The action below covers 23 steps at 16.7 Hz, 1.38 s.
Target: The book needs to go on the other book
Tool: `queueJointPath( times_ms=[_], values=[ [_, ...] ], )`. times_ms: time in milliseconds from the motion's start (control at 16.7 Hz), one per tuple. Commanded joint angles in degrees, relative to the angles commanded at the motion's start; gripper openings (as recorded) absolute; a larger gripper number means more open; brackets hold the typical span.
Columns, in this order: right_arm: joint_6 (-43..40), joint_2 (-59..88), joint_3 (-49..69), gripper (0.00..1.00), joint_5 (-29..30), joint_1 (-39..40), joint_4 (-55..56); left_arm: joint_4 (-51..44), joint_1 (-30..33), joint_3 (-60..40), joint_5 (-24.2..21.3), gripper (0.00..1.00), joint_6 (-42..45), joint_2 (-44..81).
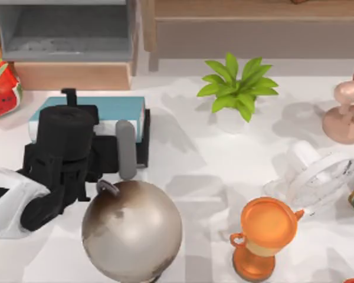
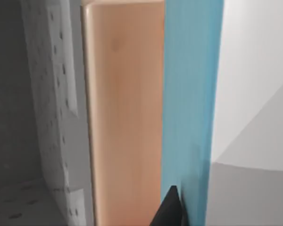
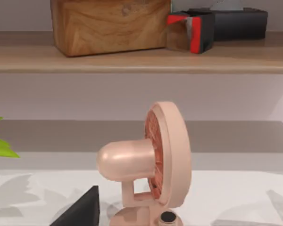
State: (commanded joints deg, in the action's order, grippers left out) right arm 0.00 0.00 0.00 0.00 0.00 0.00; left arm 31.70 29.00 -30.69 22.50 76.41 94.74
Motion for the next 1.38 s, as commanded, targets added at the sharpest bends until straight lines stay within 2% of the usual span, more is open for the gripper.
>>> queueJointPath(
  times_ms=[600,1380],
  values=[
    [0.0,0.0,0.0,1.0,0.0,0.0,0.0,0.64,-0.44,-0.74,-0.39,0.0,0.27,1.28],
    [0.0,0.0,0.0,1.0,0.0,0.0,0.0,0.64,-0.44,-0.74,-0.39,0.98,0.27,1.28]
  ],
)
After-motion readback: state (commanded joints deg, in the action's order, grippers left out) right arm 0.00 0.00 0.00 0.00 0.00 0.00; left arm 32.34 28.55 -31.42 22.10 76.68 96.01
